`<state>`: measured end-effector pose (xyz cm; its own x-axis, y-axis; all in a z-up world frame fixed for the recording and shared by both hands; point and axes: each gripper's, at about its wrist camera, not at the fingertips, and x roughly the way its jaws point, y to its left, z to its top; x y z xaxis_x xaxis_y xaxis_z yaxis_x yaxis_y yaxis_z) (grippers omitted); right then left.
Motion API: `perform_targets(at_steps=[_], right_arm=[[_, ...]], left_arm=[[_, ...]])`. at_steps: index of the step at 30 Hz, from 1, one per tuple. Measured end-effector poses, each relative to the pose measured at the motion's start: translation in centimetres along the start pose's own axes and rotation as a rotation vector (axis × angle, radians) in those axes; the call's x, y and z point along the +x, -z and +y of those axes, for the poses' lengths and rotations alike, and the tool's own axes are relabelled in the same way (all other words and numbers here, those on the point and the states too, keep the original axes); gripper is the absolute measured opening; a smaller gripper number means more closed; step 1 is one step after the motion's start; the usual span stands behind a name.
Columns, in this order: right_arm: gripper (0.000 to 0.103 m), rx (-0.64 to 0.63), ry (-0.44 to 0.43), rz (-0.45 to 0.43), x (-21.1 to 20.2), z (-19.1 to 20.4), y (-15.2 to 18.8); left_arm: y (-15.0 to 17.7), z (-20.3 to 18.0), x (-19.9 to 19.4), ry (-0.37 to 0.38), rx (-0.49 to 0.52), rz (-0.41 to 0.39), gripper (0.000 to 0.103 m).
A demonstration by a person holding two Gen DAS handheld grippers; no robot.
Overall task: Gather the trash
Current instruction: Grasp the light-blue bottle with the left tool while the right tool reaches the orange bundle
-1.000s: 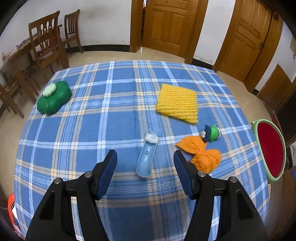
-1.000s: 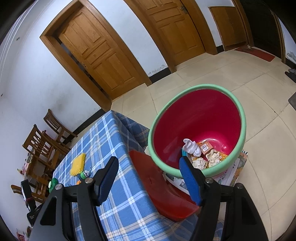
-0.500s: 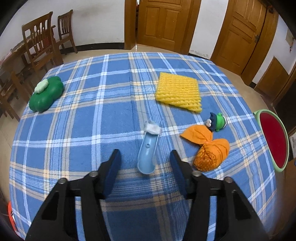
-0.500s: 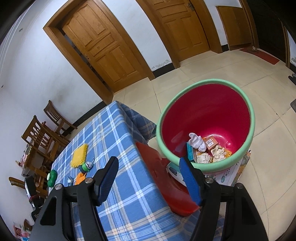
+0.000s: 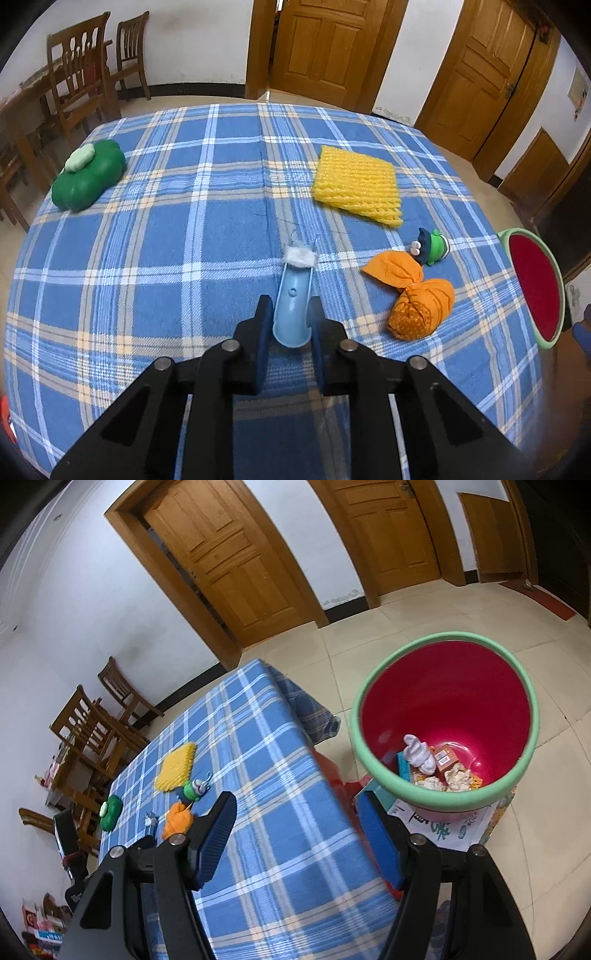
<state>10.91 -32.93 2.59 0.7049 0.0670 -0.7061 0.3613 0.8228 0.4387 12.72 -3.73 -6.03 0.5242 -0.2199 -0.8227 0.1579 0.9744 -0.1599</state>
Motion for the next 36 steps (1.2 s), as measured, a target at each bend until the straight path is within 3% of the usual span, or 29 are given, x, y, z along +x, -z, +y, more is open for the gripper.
perform_targets(at_steps=[19,36], right_arm=[[0.071,-0.188,-0.051,0.083,3.1,8.3,0.8],[0.071,-0.368,-0.049,0.19,9.8,14.8,3.4]], left_arm=[[0.0,4.3,-4.4,0.031,-0.132,-0.084,0.019],[0.9,8.0,-4.6,0.018,-0.225,-0.094,0.019]])
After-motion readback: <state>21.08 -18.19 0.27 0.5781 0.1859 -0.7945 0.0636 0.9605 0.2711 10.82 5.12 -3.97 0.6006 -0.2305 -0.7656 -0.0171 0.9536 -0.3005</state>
